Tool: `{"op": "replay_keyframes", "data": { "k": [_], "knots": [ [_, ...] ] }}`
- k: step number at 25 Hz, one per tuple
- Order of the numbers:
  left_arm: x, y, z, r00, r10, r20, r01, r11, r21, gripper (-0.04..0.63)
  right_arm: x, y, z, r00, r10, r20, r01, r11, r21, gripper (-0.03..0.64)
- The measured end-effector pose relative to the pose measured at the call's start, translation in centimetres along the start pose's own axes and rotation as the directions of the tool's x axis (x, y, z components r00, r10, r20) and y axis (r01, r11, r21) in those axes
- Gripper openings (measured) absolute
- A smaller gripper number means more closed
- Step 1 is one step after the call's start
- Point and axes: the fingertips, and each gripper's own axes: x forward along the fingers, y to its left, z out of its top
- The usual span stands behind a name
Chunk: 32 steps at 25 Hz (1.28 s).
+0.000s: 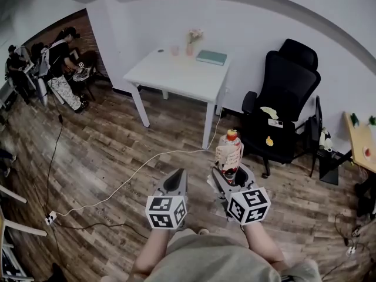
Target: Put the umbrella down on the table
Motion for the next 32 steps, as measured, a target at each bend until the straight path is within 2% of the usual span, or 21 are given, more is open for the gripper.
{"op": "replay_keyframes", "data": {
  "k": [19, 32],
  "knots": [
    [-1.8, -0.7, -0.5, 0.998, 0.055, 0.031, -0.054, 0.998, -0.025, 0.018, -1.8, 0.0, -0.1, 0.999, 0.038, 0.010, -0.038, 0.999, 0.002, 0.262],
    [0.5, 0.6, -0.6, 0.996, 0.084, 0.027, -0.082, 0.995, -0.052, 0.018, 0.4, -1.6, 0.1, 0.998, 0.054, 0.014, -0.055, 0.998, 0.006, 0.262]
  ]
}}
